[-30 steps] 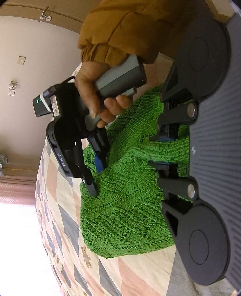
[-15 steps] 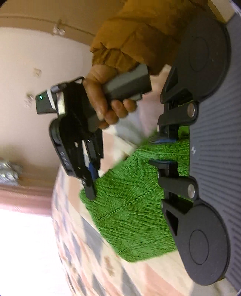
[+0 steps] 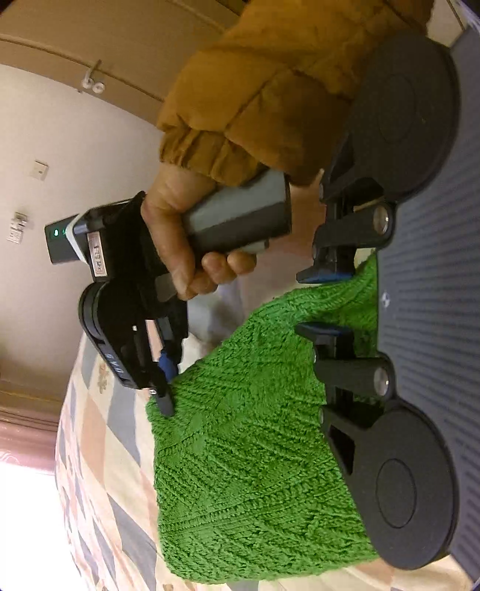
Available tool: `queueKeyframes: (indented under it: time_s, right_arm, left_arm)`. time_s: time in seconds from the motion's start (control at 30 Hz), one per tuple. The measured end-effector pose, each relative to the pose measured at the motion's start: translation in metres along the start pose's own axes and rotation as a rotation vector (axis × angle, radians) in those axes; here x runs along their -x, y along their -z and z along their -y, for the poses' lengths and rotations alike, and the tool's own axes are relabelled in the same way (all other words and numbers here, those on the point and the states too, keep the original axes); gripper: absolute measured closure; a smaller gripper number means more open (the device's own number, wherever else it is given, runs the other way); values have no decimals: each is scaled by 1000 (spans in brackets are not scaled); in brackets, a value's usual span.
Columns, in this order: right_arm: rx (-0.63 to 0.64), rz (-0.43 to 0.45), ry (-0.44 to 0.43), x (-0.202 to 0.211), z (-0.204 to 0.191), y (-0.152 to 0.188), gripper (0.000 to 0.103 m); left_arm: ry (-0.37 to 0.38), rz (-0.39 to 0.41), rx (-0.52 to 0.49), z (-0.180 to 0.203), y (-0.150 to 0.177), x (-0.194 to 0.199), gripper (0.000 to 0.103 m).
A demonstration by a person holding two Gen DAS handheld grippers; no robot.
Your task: Fold clothes
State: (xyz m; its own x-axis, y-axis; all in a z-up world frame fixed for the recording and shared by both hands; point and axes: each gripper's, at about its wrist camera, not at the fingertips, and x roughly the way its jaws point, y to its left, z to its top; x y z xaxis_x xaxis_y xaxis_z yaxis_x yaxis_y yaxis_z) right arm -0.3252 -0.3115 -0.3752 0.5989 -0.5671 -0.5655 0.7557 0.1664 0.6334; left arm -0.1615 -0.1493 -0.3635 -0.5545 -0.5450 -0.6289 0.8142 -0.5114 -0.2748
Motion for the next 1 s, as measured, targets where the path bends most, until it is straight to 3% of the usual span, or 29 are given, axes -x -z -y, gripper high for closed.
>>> queueKeyframes:
  time_s: [0.13,0.23,0.33,0.43,0.5,0.67,0.83,0.97,1.0]
  right_arm:
    - [-6,58,9,10,-1,6,91]
    - [60,88,74,19,-10,6,91]
    - [61,13,118,-12,8,15,89]
    - [14,11,84,-18,24,21,81]
    - [-12,30,75,-6,23,18,56]
    - [-1,118,61,58,13,35,53]
    - [-110,69,-18,117,23,108,52]
    - [-176,-14,-30,125,26,157,52]
    - [-178,-24,-36,124,26,164,60]
  left_arm:
    - [12,-2,-2,1,2,1,86]
    - [18,-18,-8,3,6,1,86]
    - [17,-4,-20,5,11,15,86]
    - [-15,38,-5,3,20,46,86]
    - [-58,67,4,0,25,66,86]
    - [-151,129,57,-12,40,106,86]
    - [-195,128,105,-26,44,108,86]
    - [-212,125,98,-26,43,100,86]
    - [-217,113,89,-26,42,97,86]
